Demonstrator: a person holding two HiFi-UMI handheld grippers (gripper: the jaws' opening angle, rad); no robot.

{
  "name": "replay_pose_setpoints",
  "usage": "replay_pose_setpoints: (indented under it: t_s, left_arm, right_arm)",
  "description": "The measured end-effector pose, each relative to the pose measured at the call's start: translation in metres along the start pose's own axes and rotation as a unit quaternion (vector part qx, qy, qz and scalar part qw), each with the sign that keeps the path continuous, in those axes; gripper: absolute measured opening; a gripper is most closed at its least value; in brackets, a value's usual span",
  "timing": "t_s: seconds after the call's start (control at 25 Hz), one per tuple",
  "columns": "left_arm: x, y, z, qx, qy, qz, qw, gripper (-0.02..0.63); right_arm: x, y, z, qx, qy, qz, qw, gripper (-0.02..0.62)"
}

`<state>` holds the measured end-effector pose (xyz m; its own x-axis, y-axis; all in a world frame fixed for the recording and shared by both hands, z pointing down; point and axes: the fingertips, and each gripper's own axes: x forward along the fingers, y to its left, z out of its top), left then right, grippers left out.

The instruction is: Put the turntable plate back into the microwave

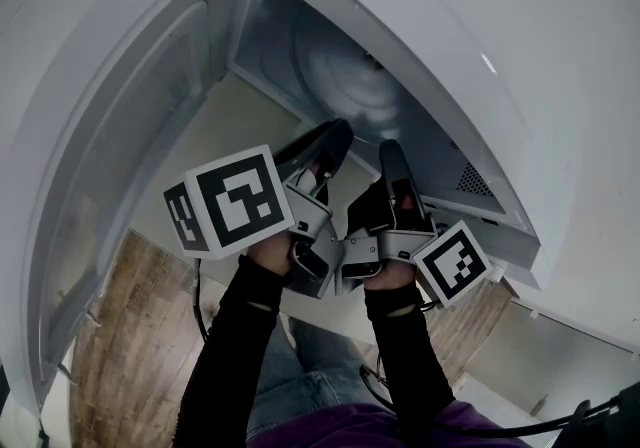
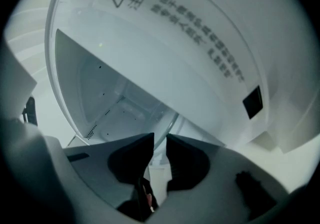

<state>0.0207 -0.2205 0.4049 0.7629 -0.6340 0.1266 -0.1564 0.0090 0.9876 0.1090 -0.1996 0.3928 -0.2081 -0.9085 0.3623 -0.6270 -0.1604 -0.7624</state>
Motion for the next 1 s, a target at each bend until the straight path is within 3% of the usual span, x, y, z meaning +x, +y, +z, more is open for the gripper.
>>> replay_pose_setpoints:
  t_s: [1.0]
  left_arm:
    - [0.0050, 0.0058, 0.0001, -0.024, -0.014, -0.015, 0.9995, 0.055]
  right_arm:
    - [-0.0019, -0.0028, 0.0011, -0.047, -0.003, -0.014, 0.999, 0.083]
